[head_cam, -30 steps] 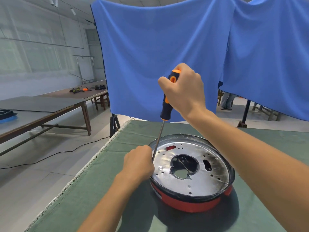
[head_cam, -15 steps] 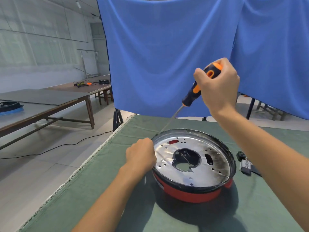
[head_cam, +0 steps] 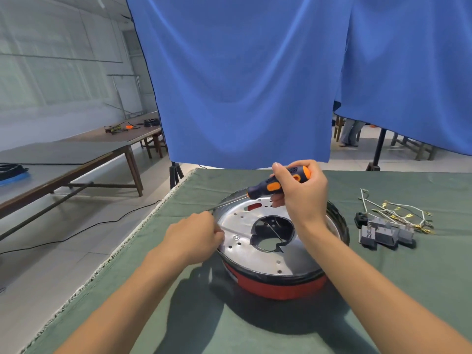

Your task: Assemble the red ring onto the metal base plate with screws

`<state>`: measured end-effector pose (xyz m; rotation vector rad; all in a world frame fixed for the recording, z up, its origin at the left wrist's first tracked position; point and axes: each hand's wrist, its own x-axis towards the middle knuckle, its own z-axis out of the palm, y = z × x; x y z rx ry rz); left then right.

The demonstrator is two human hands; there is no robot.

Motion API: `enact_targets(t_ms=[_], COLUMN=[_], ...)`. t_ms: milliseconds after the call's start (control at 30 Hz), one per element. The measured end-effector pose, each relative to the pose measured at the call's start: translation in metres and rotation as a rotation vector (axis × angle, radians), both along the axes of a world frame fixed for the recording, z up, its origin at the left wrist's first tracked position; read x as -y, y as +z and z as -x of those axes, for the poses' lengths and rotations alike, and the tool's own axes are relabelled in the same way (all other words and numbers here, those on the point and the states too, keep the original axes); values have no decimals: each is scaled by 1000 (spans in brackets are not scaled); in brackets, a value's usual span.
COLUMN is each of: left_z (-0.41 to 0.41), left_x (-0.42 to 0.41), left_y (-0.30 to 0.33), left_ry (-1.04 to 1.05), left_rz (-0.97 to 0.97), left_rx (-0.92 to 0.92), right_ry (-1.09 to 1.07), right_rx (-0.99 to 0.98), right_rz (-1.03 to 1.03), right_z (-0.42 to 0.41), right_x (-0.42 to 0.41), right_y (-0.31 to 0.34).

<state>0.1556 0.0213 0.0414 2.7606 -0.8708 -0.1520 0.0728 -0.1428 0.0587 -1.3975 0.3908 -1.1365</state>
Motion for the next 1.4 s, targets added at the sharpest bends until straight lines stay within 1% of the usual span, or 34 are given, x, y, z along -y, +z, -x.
enact_targets(t_ms=[67, 100, 167, 233, 300, 400, 500, 633, 767, 867, 1100, 1400], left_z=[1, 3, 9, 12, 9, 0, -4, -6, -4, -4, -9, -12], left_x=[-3, -4, -1, 4, 9, 12, 10, 5, 2, 2, -3, -1], left_y=[0, 0, -3, -4, -3, 2, 5, 7, 8, 5, -11, -21], left_ry=[-8, 7, 83, 158, 179, 170, 149, 113, 92, 81, 91, 97], left_rz=[-8, 25, 157, 232, 215, 197, 220, 280, 338, 389, 576, 617], left_rx=[-38, -61, -117, -107, -92, -139, -251, -346, -419, -418, -413, -375], right_ry=[-26, -53, -107, -144, -178, -229, -278, -322, -324, -321, -253, -273], right_rx=[30, 37, 54, 72, 82, 111, 142, 195, 225, 229, 175, 172], right_rz=[9, 26, 55, 89, 129, 187, 251, 350, 376, 398, 490, 567], right_z=[-1, -1, 0, 2, 4, 9, 14, 20, 24, 25, 9, 1], right_x=[2, 3, 5, 7, 9, 11, 12, 11, 8, 7, -2, -8], right_y=[2, 5, 11, 17, 23, 33, 44, 58, 71, 77, 77, 83])
